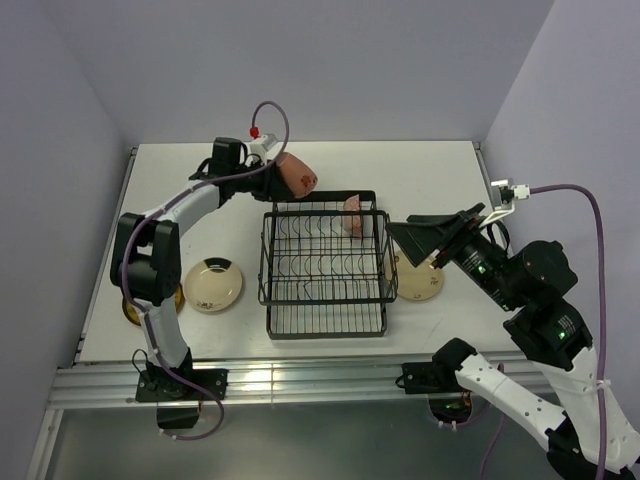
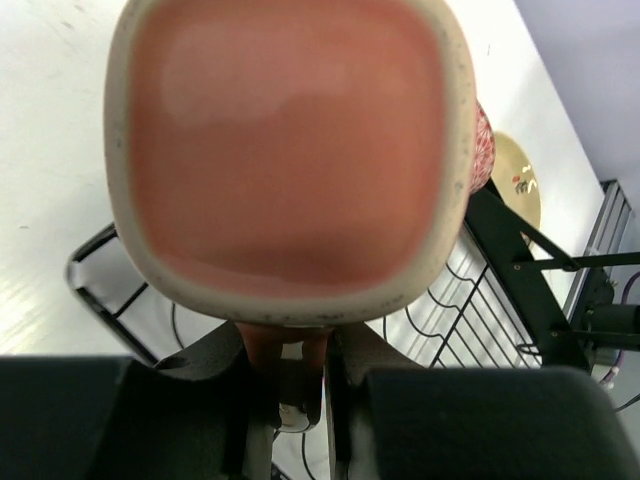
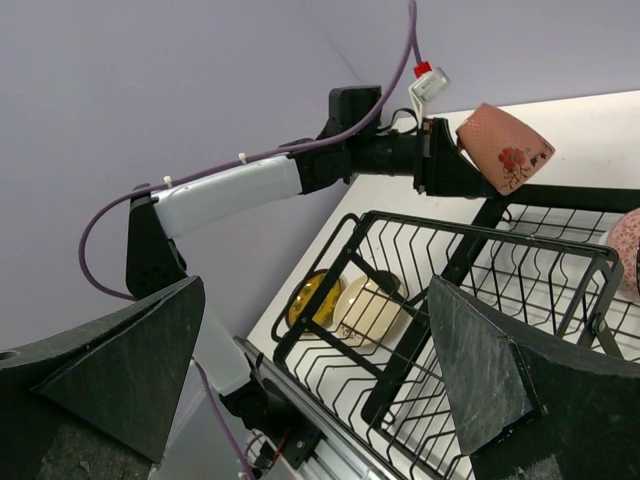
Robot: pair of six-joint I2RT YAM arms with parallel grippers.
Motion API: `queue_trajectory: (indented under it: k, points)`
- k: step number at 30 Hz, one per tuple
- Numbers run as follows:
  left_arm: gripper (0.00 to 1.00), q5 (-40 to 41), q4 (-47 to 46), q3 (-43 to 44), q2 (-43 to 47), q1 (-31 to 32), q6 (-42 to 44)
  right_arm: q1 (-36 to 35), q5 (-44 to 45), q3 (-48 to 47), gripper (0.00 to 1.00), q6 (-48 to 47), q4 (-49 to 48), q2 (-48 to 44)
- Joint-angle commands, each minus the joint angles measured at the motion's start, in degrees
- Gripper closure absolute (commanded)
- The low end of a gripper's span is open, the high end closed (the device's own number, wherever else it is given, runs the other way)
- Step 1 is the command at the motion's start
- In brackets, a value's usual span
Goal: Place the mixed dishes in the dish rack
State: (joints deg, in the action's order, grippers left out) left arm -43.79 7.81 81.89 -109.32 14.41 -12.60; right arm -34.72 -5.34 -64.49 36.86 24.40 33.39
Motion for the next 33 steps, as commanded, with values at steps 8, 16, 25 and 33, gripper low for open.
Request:
queue_trajectory:
  k: [8,16,25,33]
  points:
    - [1.0,4.8,-3.5,0.0,1.0,4.6,5.4,0.4,1.4,-0.4,0.0,-1.3,0.2,-1.4]
    - [1.0,10.0,-1.6,-0.8,-0.1,6.8,6.1,0.4,1.7,0.3,0.0,-1.3,0.4,-2.4]
    - [1.0,12.7,-1.2,-1.8,-2.0,9.2,6.8,0.4,2.4,0.6,0.0,-1.3,0.9,-3.0]
    - [1.0,15.9,0.4,-1.8,-2.7,11.1,7.4,0.4,2.0,0.5,0.0,-0.8,0.9,-3.2]
